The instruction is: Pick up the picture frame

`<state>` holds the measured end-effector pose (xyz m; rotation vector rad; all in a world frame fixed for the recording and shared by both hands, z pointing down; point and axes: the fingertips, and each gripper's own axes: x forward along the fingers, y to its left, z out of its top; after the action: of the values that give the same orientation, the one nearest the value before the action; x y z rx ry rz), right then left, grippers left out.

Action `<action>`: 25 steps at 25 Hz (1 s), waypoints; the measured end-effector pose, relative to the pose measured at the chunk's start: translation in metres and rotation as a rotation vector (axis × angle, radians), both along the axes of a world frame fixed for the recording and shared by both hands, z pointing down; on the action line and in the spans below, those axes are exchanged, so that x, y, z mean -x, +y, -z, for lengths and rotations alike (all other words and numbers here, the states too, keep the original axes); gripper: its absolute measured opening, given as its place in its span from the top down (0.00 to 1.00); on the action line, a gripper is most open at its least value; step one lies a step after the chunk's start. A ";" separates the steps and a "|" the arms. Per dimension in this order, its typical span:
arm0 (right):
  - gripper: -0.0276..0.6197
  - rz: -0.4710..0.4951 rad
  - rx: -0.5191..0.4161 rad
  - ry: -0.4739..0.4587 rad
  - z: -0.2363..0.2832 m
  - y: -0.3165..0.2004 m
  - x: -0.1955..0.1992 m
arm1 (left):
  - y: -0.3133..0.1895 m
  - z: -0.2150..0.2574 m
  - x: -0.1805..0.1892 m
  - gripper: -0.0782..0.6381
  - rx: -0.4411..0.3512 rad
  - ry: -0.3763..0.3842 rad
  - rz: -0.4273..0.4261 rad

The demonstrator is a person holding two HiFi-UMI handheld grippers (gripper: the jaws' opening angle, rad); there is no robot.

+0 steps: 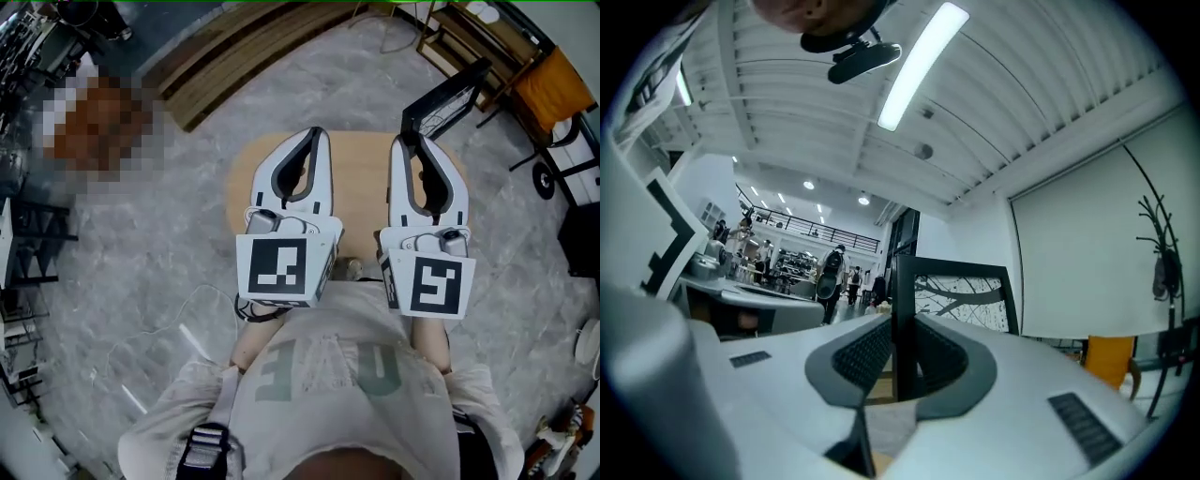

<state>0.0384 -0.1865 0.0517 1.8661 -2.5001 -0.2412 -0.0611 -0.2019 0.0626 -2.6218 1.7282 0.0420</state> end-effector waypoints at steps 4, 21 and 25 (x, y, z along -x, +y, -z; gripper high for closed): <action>0.84 0.027 0.031 -0.071 -0.012 0.009 -0.002 | 0.004 0.003 -0.004 0.88 -0.027 0.007 -0.018; 0.84 0.020 0.038 -0.085 -0.015 0.009 -0.013 | 0.000 0.000 -0.012 0.88 -0.025 -0.024 -0.024; 0.83 0.034 0.037 -0.081 -0.013 0.012 -0.009 | 0.002 0.002 -0.011 0.88 -0.031 -0.013 -0.021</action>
<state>0.0478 -0.1749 0.0647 1.8581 -2.5709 -0.1209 -0.0504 -0.2004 0.0603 -2.6123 1.6826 0.0504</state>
